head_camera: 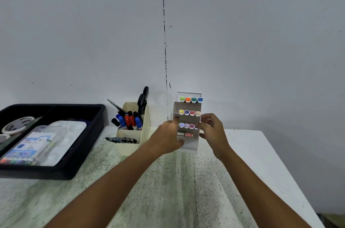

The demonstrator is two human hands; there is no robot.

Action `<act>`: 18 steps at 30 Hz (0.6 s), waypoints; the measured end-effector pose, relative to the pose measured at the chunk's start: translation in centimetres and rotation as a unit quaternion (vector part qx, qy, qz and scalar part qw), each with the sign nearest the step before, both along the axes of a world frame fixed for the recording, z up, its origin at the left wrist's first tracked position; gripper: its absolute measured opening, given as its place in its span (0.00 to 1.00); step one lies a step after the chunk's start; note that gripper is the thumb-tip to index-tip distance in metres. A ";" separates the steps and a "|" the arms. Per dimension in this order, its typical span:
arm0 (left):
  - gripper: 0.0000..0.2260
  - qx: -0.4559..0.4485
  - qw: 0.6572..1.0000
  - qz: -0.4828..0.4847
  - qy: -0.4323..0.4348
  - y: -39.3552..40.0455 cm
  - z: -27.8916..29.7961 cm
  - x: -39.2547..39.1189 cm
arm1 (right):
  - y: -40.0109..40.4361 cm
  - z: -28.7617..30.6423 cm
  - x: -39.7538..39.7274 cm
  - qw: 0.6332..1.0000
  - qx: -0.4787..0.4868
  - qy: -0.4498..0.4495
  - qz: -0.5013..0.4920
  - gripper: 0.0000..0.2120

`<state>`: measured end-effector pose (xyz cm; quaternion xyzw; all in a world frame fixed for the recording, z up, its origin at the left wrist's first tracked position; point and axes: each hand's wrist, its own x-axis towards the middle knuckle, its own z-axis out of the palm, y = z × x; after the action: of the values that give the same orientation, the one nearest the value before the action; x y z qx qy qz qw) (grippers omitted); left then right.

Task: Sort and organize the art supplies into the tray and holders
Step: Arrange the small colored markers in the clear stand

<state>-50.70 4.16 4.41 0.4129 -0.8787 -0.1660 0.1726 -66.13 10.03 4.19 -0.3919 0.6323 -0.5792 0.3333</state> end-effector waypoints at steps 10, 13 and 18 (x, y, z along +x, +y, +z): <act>0.27 0.069 0.997 0.027 0.005 -1.2 0.3 -1.2 | 0.7 0.6 -0.6 0.997 -0.014 -0.065 0.049 0.07; 0.22 0.057 0.998 0.010 0.026 -1.2 0.0 -1.0 | 0.8 0.5 -0.8 0.995 -0.016 -0.071 0.073 0.08; 0.21 0.074 0.996 -0.010 0.042 -1.2 0.5 -0.8 | 1.1 0.6 -0.9 0.993 -0.024 -0.079 0.089 0.09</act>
<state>-51.50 2.96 4.94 0.4079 -0.8602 -0.2499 0.1767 -67.03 11.10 4.84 -0.4078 0.5523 -0.5914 0.4229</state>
